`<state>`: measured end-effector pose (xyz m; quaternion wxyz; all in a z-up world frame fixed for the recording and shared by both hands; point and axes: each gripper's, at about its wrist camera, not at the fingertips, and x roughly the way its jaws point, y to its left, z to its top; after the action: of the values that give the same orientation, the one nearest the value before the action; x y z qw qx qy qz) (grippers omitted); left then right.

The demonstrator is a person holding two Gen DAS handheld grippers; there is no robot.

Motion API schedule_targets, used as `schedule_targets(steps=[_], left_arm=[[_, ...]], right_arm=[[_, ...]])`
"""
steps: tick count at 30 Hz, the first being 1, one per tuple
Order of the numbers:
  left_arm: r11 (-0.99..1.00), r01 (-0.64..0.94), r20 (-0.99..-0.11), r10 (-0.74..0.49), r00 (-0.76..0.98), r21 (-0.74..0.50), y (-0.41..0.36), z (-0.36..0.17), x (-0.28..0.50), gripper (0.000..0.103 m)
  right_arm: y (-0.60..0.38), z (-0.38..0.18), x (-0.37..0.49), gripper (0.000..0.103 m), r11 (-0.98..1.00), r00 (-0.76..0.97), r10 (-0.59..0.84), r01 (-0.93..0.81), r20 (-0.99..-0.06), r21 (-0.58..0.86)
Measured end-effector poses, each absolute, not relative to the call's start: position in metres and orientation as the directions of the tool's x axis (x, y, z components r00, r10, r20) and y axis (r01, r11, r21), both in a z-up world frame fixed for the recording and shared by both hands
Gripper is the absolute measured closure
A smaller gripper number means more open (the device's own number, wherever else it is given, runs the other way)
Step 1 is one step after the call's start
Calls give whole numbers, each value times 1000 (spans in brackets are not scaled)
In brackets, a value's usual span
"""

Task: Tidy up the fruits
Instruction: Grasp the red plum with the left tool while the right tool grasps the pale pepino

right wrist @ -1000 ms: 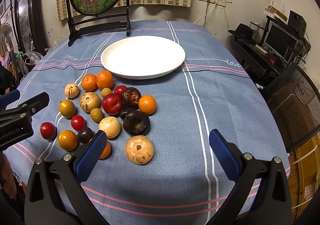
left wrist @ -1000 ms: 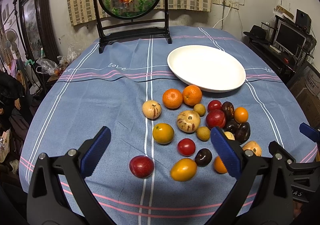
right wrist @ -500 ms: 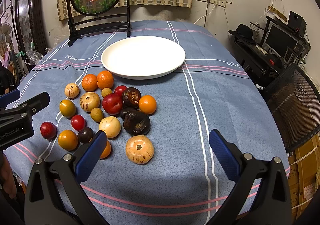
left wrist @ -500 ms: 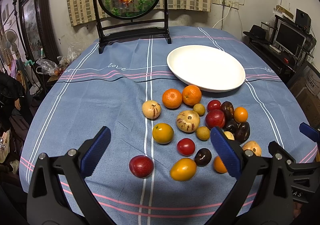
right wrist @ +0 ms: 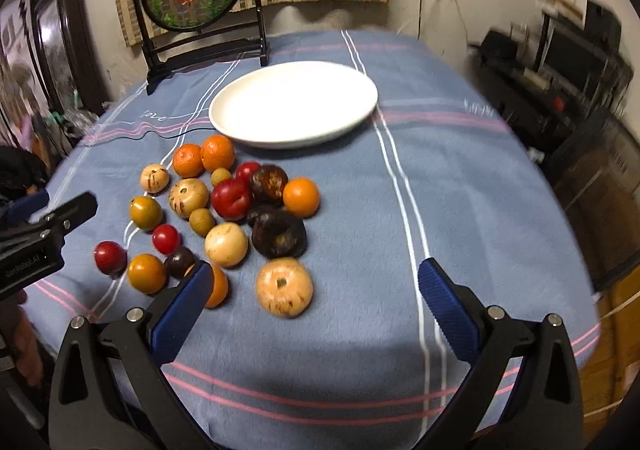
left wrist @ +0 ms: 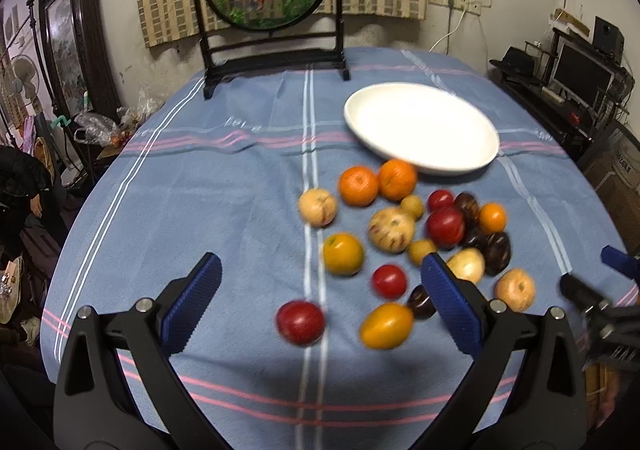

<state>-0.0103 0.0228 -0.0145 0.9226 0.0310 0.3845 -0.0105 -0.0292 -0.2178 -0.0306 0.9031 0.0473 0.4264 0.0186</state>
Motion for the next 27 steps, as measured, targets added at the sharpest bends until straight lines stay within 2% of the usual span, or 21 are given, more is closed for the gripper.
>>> schedule_targets(steps=[4, 6, 7, 8, 12, 14, 19, 25, 27], left_arm=[[996, 53, -741, 15, 671, 68, 36, -35, -27, 2], [996, 67, -753, -2, 658, 57, 40, -44, -34, 2], [996, 75, -759, -10, 651, 51, 42, -49, -37, 2], [996, 78, -764, -12, 645, 50, 42, -52, -38, 2], [995, 89, -778, -28, 628, 35, 44, -58, -40, 2], [995, 88, -778, -27, 628, 36, 45, -58, -41, 2], [997, 72, -782, -35, 622, 13, 59, -62, -31, 2], [994, 102, -812, -90, 576, -37, 66, -86, -9, 3], [993, 103, -817, -105, 567, -56, 66, -93, -1, 13]], right_arm=[[-220, -47, -47, 1, 1000, 647, 28, -28, -762, 12], [-217, -57, -53, 13, 997, 639, 64, -74, -767, 22], [-216, -62, -51, 26, 995, 622, 91, -93, -778, 41], [-213, -66, -48, 30, 992, 603, 118, -113, -789, 61], [-193, -86, -28, 32, 983, 574, 139, -179, -807, 42], [-188, -95, -17, 61, 981, 561, 142, -190, -816, 40], [-202, -93, -12, 61, 973, 560, 224, -177, -798, 148], [-218, -90, -21, 61, 974, 549, 224, -143, -805, 174], [-214, -90, -21, 61, 975, 549, 224, -140, -805, 175]])
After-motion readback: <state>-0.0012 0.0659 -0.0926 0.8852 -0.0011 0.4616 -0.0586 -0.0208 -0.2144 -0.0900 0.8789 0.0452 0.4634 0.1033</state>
